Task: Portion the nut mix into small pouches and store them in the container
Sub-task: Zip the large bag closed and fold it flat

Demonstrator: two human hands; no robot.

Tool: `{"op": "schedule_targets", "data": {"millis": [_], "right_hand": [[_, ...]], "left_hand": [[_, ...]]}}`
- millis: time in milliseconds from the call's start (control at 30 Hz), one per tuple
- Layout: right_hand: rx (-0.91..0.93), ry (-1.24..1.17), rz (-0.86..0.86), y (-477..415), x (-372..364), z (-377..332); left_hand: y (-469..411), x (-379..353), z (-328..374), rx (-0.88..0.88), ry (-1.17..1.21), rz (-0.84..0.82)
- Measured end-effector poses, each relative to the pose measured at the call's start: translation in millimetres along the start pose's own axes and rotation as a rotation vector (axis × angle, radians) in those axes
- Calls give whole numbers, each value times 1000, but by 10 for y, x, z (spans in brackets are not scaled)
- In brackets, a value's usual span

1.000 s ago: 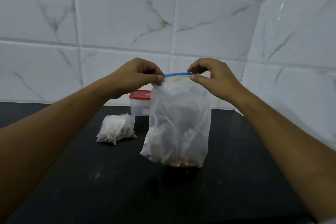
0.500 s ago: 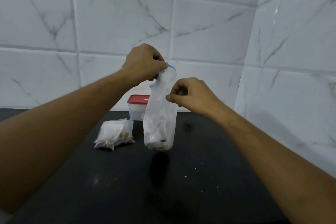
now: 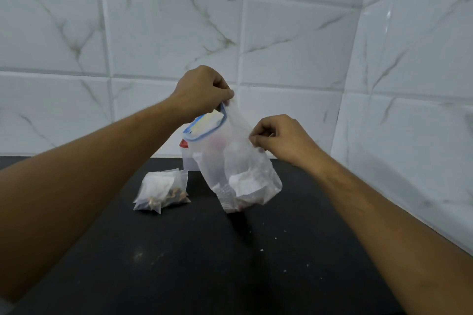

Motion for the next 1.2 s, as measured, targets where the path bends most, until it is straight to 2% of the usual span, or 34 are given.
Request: {"op": "schedule_targets", "data": {"millis": [167,233,367,467,600,733,933,1067,1200], "right_hand": [[-41,1,32,9,23,109],[-79,-39,30,30,18,160],[-142,-204,41,67,62,287],[-168,-230,53,82,113,397],[-176,-199,59,105,181,486],[-169,-153,64,109,197,499],[-133,-112,60,111,155,452],[-128,-118,51,141,197,477],[-103,-79,43,159,214,435]], "left_hand": [[76,-180,117,-55,79,23],[151,-259,168,-122,64,-23],[226,-348,158,-237,-145,-146],[207,-311,105,-256,-225,-105],[191,-184,114,-268,-104,-99],[179,-173,163,-292,-83,-111],[205,-270,177,-394,-190,3],[190,-233,202,-392,-136,-13],[148,-262,194,-317,-136,-28]]}}
Point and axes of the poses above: each hand's wrist, its own y-axis away from the middle knuckle, its own x-axis out of the back of the hand, z = x × y, the point moved 3 cm from there along -y, towards the middle knuckle, and after that the axes turned 15 degrees about -y, right-handed, at the moved point
